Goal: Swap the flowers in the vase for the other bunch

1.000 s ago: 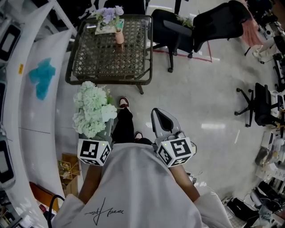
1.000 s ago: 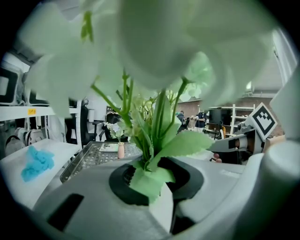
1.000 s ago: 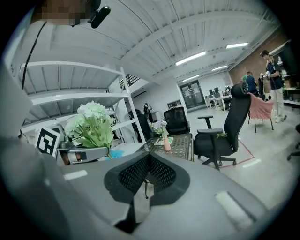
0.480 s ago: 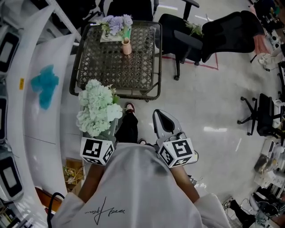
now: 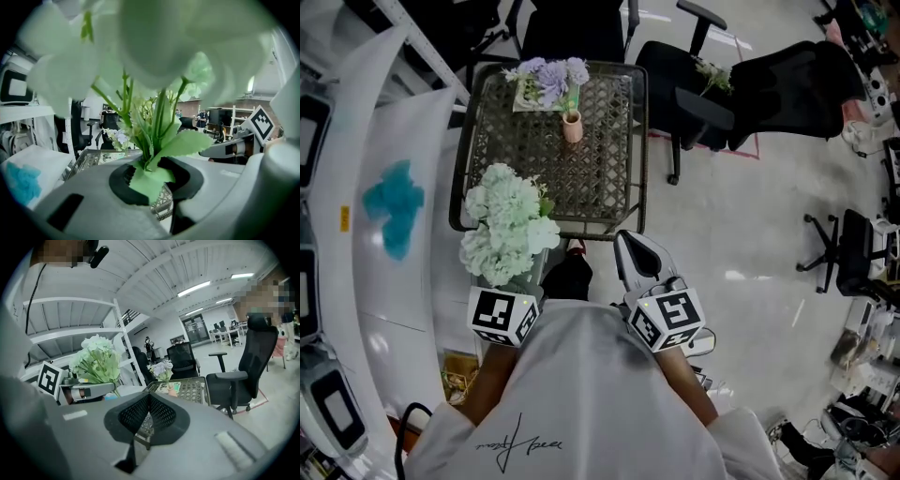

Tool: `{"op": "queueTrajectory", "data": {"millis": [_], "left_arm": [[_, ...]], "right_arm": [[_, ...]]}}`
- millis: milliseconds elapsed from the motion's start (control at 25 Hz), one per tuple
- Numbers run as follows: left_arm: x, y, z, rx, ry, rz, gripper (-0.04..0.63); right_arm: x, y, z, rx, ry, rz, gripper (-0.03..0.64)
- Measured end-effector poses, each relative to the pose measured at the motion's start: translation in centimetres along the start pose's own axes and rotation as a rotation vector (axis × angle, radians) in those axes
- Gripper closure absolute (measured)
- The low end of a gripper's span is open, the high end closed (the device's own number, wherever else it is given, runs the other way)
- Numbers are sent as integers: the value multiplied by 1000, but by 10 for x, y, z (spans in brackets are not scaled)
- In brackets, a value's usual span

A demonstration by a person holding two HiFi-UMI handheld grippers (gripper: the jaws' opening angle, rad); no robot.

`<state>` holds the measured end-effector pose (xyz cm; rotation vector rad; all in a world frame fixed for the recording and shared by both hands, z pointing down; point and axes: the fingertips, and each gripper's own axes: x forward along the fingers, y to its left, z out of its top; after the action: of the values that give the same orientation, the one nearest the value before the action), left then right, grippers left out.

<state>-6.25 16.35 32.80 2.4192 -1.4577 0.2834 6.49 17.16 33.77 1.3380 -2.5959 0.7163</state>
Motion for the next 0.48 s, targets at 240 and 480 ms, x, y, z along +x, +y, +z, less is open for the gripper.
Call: {"op": "queueTrajectory", "data": {"millis": [240,480], "left_arm": [[20,36,16,9,-15,-10,528],[40,60,25,-1,-23,-36,529]], "right_arm": [[38,2,17,-20,-3,-1,607],[69,4,29,-44,10,-8,592]]}}
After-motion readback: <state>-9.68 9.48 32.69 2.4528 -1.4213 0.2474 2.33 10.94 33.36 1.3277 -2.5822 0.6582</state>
